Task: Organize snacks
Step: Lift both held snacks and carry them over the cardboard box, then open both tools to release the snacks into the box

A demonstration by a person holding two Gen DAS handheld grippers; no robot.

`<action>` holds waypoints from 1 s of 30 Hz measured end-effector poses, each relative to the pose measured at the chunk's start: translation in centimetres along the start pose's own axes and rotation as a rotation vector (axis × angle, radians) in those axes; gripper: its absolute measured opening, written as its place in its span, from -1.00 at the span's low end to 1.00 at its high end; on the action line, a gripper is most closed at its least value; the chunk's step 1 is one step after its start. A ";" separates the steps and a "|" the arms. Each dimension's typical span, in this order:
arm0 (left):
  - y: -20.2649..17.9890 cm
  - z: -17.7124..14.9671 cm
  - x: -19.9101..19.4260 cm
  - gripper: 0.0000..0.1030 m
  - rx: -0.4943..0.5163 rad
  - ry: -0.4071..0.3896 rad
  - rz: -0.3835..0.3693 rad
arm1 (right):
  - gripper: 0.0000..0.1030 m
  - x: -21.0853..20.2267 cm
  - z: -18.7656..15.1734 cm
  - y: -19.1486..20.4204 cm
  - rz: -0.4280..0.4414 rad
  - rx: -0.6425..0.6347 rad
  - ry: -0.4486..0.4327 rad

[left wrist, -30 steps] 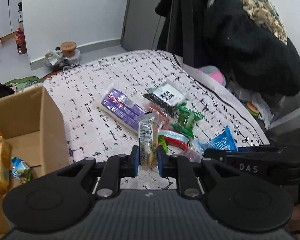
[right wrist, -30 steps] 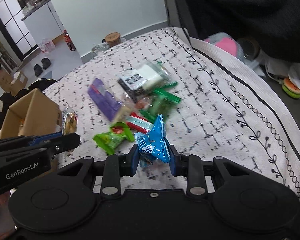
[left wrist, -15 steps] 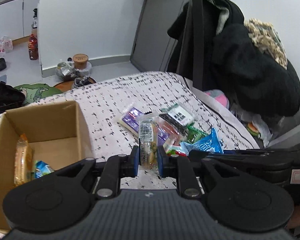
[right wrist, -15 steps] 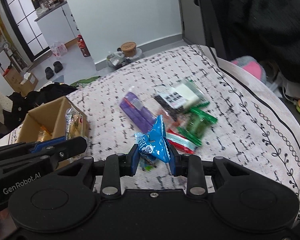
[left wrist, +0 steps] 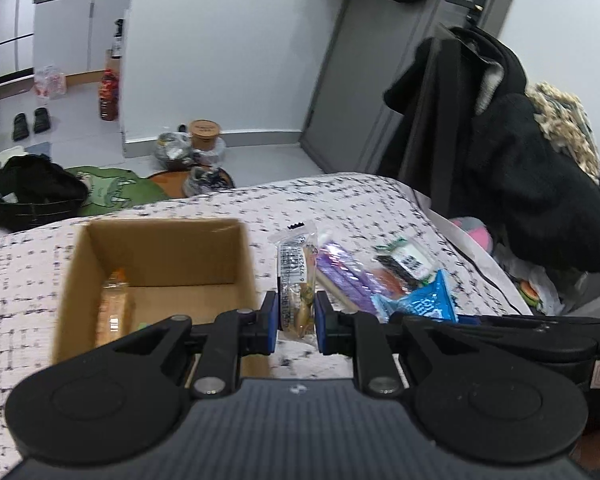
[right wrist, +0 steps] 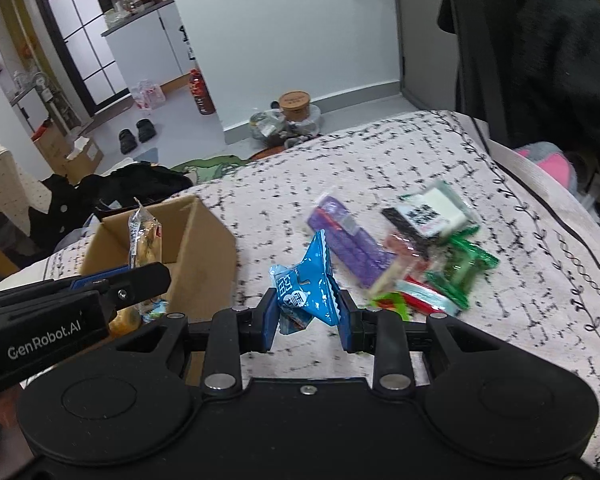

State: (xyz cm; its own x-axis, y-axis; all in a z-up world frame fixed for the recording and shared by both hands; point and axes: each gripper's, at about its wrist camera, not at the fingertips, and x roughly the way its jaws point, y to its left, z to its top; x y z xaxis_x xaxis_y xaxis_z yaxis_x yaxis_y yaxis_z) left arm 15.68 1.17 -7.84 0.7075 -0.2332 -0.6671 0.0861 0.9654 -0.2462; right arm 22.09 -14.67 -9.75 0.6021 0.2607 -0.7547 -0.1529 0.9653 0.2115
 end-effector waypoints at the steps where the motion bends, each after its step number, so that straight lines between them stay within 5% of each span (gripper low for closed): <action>1: 0.6 0.1 -0.2 -0.66 -0.003 -0.002 0.011 | -0.42 0.0 0.1 0.4 0.007 -0.003 -0.003; 14: 6.5 -0.2 -1.7 -0.66 -0.067 -0.002 0.138 | -0.42 0.9 0.7 5.2 0.065 -0.052 -0.024; 30: 9.4 -0.7 -1.8 -0.58 -0.151 0.033 0.180 | -0.42 1.8 1.0 8.1 0.097 -0.104 -0.020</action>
State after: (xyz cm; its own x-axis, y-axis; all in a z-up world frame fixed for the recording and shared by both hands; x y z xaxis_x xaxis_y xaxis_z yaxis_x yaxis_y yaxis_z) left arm 14.78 10.56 -9.46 0.6787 -0.0652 -0.7315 -0.1471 0.9638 -0.2224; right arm 22.72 -6.41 -8.83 0.5961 0.3534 -0.7210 -0.2906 0.9320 0.2166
